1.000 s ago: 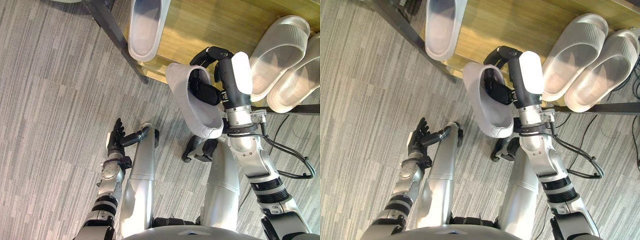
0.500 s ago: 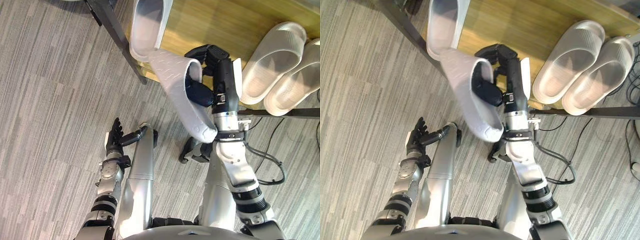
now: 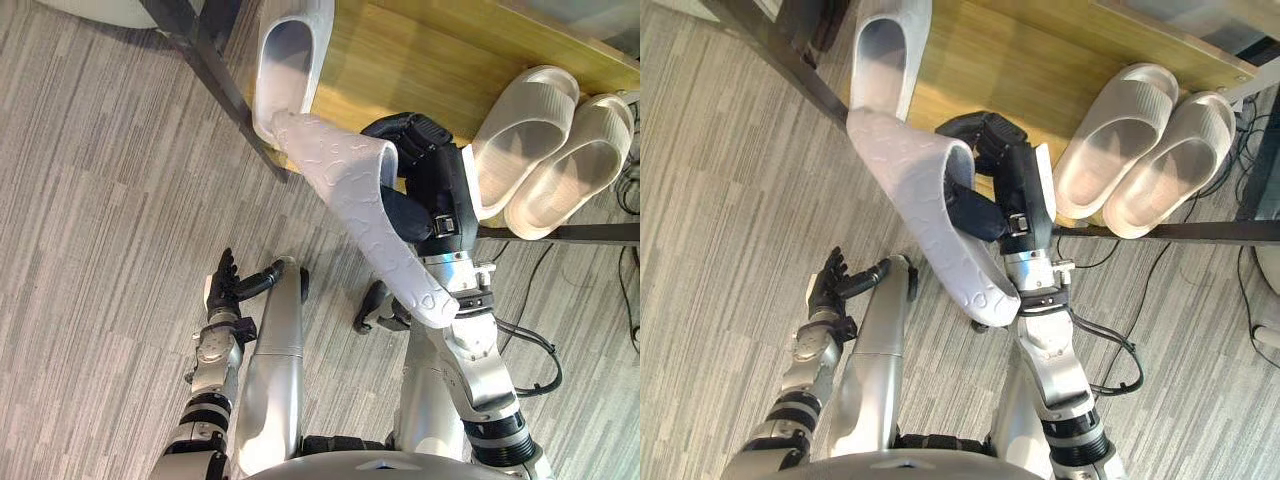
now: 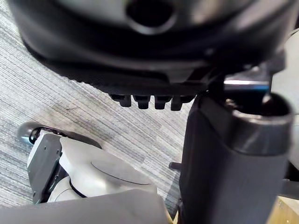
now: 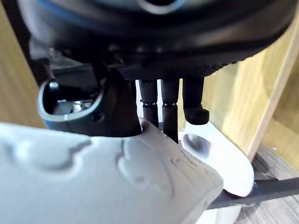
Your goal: Organize the slippers on the shoe rack
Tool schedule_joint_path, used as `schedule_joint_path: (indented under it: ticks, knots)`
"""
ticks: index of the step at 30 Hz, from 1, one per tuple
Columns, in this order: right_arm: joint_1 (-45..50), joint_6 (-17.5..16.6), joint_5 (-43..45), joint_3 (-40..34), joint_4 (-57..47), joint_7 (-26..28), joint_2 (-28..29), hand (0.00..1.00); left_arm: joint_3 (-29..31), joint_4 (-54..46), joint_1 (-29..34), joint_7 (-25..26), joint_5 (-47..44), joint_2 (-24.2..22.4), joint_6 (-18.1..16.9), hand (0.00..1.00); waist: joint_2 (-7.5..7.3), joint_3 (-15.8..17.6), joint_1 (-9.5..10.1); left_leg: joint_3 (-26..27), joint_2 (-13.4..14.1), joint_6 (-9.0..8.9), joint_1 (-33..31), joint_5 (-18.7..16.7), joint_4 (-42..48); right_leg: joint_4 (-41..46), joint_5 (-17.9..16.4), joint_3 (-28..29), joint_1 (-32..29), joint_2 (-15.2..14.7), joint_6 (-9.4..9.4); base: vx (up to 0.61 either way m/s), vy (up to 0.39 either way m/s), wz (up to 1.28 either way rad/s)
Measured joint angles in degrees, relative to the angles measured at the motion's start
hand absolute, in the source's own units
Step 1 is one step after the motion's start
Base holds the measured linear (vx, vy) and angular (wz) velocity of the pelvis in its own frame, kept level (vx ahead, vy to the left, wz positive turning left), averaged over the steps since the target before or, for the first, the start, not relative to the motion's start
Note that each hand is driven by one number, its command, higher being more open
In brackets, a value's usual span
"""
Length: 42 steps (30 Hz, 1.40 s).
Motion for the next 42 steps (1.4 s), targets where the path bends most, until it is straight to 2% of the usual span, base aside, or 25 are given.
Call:
schedule_joint_path:
  ticks: [6,9,16,24,29,42]
  knots:
    - [-1.79,-0.06,-13.8,-3.4,-0.69,-7.38,-1.64,0.0,0.0,-0.16,-0.01,0.67,-0.02,0.0,-0.21,1.0,-0.05,-0.06,0.17,-0.01,0.2,0.0,-0.65,0.0,-0.42,-0.4,0.11,-0.17,-0.63,0.23,-0.07,0.03,-0.008,-0.01]
    - [-3.69,0.96,-19.02,-6.11,-0.68,-10.81,-3.3,0.0,0.0,-0.23,-0.01,1.12,-0.02,0.0,-0.26,1.0,-0.04,-0.06,0.16,-0.02,0.21,-0.02,-0.87,-0.01,-0.62,-0.56,0.2,-0.28,-0.82,0.23,-0.24,0.06,-0.005,0.01]
    - [-10.06,3.03,-26.96,-8.9,3.1,-15.64,-8.6,0.0,-0.11,-0.21,0.0,1.23,-0.02,0.01,-0.41,1.0,-0.02,-0.07,0.18,-0.3,0.07,-0.02,-0.96,0.02,-1.01,-0.85,0.18,-0.82,-0.7,0.13,-0.22,0.02,0.0,0.01]
    - [-18.25,5.98,-29.87,-8.93,14.07,-17.93,-14.4,0.0,-1.08,-0.25,-0.02,1.18,-0.02,-0.08,-1.6,1.0,0.04,-0.11,0.3,-1.36,-1.34,0.06,-2.32,0.78,-1.49,-0.85,0.07,-2.21,-1.05,-1.19,-0.31,0.02,0.01,0.11]
    - [-24.25,7.36,-32.51,-8.65,21.46,-18.59,-17.8,0.0,-2.8,-0.34,-0.21,1.28,-0.06,-0.02,-2.62,1.0,0.18,-0.18,1.11,-1.58,-2.12,0.22,-3.17,1.14,-1.48,-0.52,0.02,-2.54,-1.66,-2.08,-0.32,0.01,0.023,0.08]
    - [-38.59,11.5,-34.85,-3.81,37.66,-22.24,-20.02,0.0,-5.32,-0.35,-0.42,3.01,-0.35,-1.17,-3.7,1.0,1.01,-0.61,3.04,-2.38,-4.13,0.27,-5.24,1.48,-0.62,1.37,-1.17,-3.32,-2.81,-4.27,-0.39,0.01,0.022,0.1]
